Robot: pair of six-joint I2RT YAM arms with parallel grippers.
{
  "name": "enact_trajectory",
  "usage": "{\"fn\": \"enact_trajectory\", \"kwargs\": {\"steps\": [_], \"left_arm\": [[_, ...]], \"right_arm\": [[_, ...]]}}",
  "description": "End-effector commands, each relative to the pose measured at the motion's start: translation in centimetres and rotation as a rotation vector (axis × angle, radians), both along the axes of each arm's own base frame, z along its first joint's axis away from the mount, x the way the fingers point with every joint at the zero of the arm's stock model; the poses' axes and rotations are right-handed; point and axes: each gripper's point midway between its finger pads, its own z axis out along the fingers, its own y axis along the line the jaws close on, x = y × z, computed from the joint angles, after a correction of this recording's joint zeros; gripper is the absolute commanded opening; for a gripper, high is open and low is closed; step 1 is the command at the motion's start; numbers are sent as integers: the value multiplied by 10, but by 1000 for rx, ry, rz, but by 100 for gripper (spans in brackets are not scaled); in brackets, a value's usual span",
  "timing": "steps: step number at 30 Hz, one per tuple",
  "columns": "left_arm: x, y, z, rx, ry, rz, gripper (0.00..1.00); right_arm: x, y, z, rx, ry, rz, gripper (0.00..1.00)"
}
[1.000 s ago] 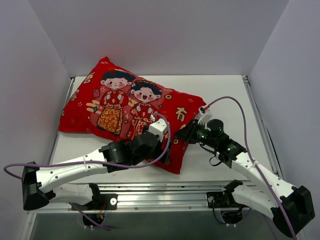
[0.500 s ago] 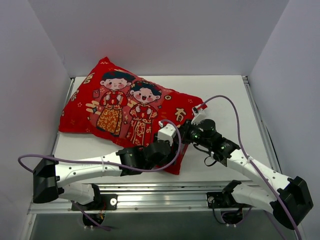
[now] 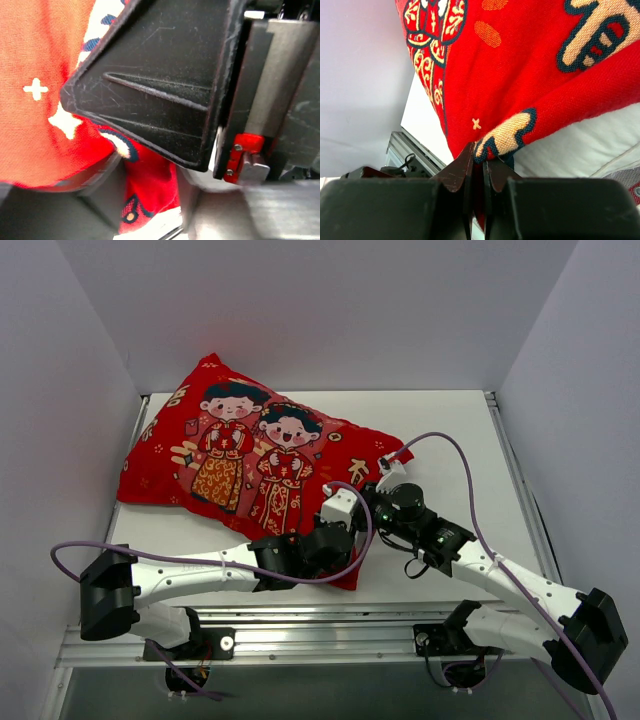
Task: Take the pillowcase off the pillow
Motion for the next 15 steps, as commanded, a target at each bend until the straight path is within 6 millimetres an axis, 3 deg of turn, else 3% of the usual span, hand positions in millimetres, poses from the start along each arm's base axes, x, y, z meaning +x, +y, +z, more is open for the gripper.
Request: {"fn": "enact_trajectory", "kwargs": {"steps": [1,3,4,6,8,12,15], "left_arm": [[3,-10,12,-70,-21,22,43],[4,-6,8,-60,-20,34,34],[4,-4,8,-60,-20,39,20],[4,0,5,-49,-18,46,4],[4,8,5,-34,-17,70,2],[2,21,7,-17,-11,80,2],[-2,29,10,-10,-1,74,2]], "right_arm": [[4,12,46,103,-84,-2,0],[4,11,48,103,-89,-6,0],[4,10,47,97,-88,-8,0],[5,8,47,90,-92,-17,0],[5,4,45,69,-89,-29,0],[4,-9,46,12,-99,-63,28],[3,-26,45,-28,-98,-111,42]]}}
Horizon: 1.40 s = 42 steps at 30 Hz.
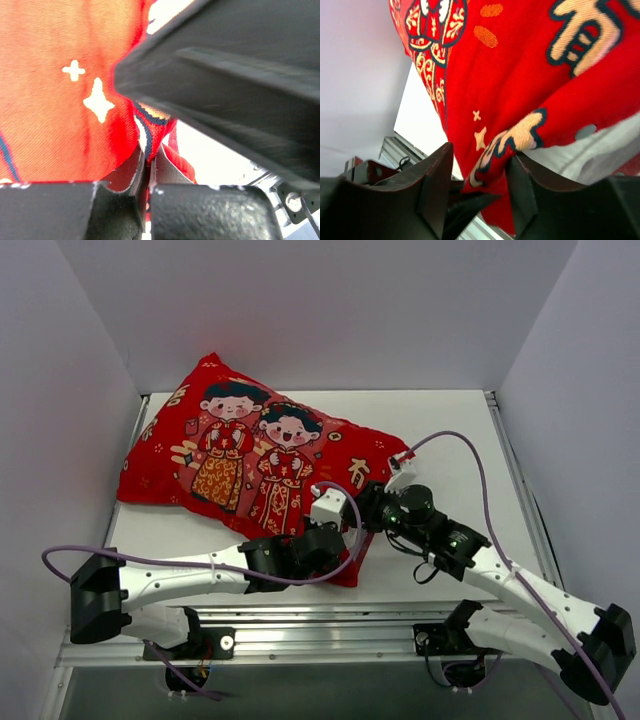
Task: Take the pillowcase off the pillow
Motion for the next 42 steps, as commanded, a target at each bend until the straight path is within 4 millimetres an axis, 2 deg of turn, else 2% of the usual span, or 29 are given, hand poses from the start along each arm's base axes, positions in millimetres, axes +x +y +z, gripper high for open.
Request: {"fn": "enact_trajectory", "kwargs": {"steps": [1,5,8,11,12,14,15,18,19,24,25,26,27,29,30,35,42], "left_arm": [[-4,14,14,-7,6,15,2],[-8,19,15,16,28,10,2],[-10,18,16,23,40,0,2],[-13,15,20,25,49,-19,2],[-14,16,19,30,55,-23,2],[-16,14,20,24,64,-31,2],[-16,12,23,18,65,-35,2],[-14,8,25,33,57,-46,2],[-13,4,28,37,50,-52,2],[-11,-3,36,36,40,-61,2],[-11,-5,37,38,38,-66,2],[-10,-7,39,34,36,-69,2],[-10,-7,37,41,39,-70,2],[-12,-8,36,46,45,-76,2],[-12,-8,35,52,50,-80,2],[-10,-10,35,58,49,-72,2],[-13,-15,28,71,70,-85,2]], "right_arm": [[3,-23,32,-10,-73,-83,43],[4,-57,26,-59,-54,-190,51],[0,-72,12,-76,-13,-206,59],[-9,-73,-1,-50,27,-166,66],[-12,-74,-15,-48,49,-162,67],[-20,-70,-23,-22,64,-113,72],[-24,-68,-33,-29,82,-91,73],[-32,-58,-45,-34,104,-8,74],[-34,-57,-56,-49,127,9,74],[-32,-46,-75,-37,151,52,75],[-26,-42,-70,-9,121,49,77],[-25,-41,-76,-1,125,48,83],[-20,-35,-67,41,93,51,87],[-21,-29,-74,58,118,77,96],[-19,-24,-69,88,105,83,98],[-22,-16,-76,125,122,131,100],[-19,-8,-73,169,108,162,100]]}}
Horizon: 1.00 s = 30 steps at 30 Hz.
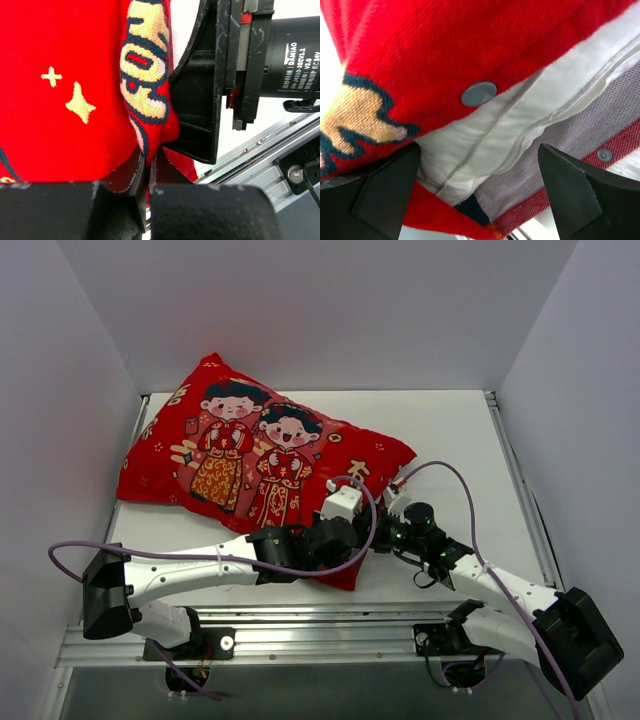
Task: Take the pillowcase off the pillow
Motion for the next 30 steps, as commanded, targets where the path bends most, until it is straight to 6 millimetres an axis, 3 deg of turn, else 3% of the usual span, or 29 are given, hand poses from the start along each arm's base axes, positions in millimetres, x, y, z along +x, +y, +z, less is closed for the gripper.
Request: {"fn": "enact_trajectory", "kwargs": {"steps": [1,10,12,13,14,16,17,19,21,23,24,25,27,29,30], "left_arm": [[0,-12,18,-48,-6,-11,2],[0,-14,20,-73,-8,-18,2],[-2,-14,17,-64,-2,-23,2],[-1,-13,17,-61,-2,-22,2],[-1,-12,17,-61,-2,-22,2],[-2,-11,16,-56,1,-23,2],[-3,-10,16,-54,3,-25,2],[-4,-4,17,-42,10,-22,2],[-7,4,18,-32,20,-16,2],[-10,11,18,-20,29,-13,2],[-12,19,18,-3,36,-12,2],[-13,23,18,5,43,-8,2],[-16,36,16,42,55,0,2],[-16,46,14,69,57,22,2],[-17,57,11,102,61,32,2]], "right_arm": [[4,11,16,79,-54,35,100],[7,23,5,127,-30,81,100],[9,25,8,138,-46,82,94],[10,25,6,138,-44,82,87],[10,26,6,140,-46,83,64],[12,27,7,147,-53,85,43],[12,28,8,152,-58,88,22],[14,28,13,158,-72,84,2],[18,25,13,140,-72,64,0],[25,23,29,122,-129,58,0],[27,17,22,73,-102,34,0],[34,16,46,81,-165,21,0],[39,3,51,12,-185,-16,0],[48,-7,87,10,-269,-59,0],[48,-14,85,-34,-271,-62,0]]}}
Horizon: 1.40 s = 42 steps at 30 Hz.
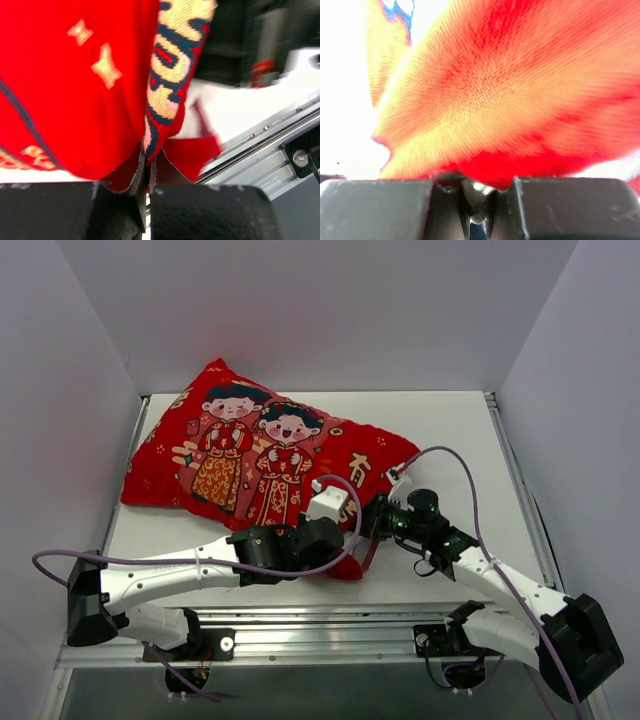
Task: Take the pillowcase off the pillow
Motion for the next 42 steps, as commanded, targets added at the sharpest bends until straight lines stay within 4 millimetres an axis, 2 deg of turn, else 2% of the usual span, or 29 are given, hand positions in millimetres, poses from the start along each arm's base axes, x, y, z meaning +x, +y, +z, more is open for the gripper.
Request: {"fn": "enact_trajectory", "kwargs": {"steps": [1,2,3,5,8,11,13,14,15,17,18,21,22,25,26,27,29,30,31,32,33,34,35,36,37,39,40,42], "left_arm": [[-6,38,3,83,26,45,2],[-6,44,0,98,25,57,2],[-4,55,2,106,18,84,2],[-2,69,-6,139,12,115,2],[-1,77,-8,130,29,139,2],[-13,66,-13,76,92,88,2],[-28,48,-14,-3,166,22,2],[-32,32,-8,-71,175,-14,2],[-39,23,-6,-100,191,-52,2],[-50,7,-2,-145,215,-116,2],[-48,0,-2,-155,210,-123,2],[-39,4,-17,-108,201,-52,2],[-36,6,-20,-96,195,-28,2],[-20,24,-31,-63,161,97,2],[-14,38,-35,-24,151,151,2],[5,54,-33,-24,113,252,2],[23,79,-33,4,61,373,2],[35,99,-27,33,-4,454,2],[46,112,-22,29,-39,524,2],[49,118,-22,24,-38,545,2],[61,132,-10,17,-117,613,2],[70,142,-6,11,-143,661,2],[76,146,-1,-8,-174,689,2],[80,151,3,-27,-202,721,2],[84,162,2,-17,-248,766,3],[91,169,3,-50,-295,814,5],[92,178,-4,-32,-330,844,8],[97,181,-10,-73,-354,890,10]], "right_arm": [[28,-23,67,-41,-215,-96,0],[33,-28,79,-42,-235,-112,0],[32,-32,79,-60,-229,-103,0],[31,-34,91,-43,-240,-74,0],[35,-49,94,-73,-240,-118,0],[45,-59,99,-90,-253,-150,0],[53,-59,98,-80,-251,-159,0],[57,-56,103,-53,-262,-160,0],[61,-53,98,-44,-240,-156,0],[65,-46,103,-10,-233,-142,0],[69,-42,104,1,-231,-127,0],[78,-37,126,23,-262,-123,0],[81,-36,144,36,-298,-120,0],[85,-35,159,18,-311,-112,0],[86,-35,175,23,-339,-107,0],[84,-35,177,15,-334,-100,0],[76,-33,185,27,-349,-70,0],[71,-33,182,30,-339,-64,0],[64,-34,186,43,-339,-60,0],[58,-34,184,46,-330,-45,0],[48,-36,184,51,-332,-38,0],[43,-38,184,52,-328,-35,0],[36,-39,181,48,-313,-31,0],[26,-43,187,55,-333,-28,0],[21,-44,187,54,-331,-23,0],[1,-42,194,87,-332,28,0],[-6,-40,193,101,-326,53,0],[-25,-37,198,130,-318,126,0]]}}
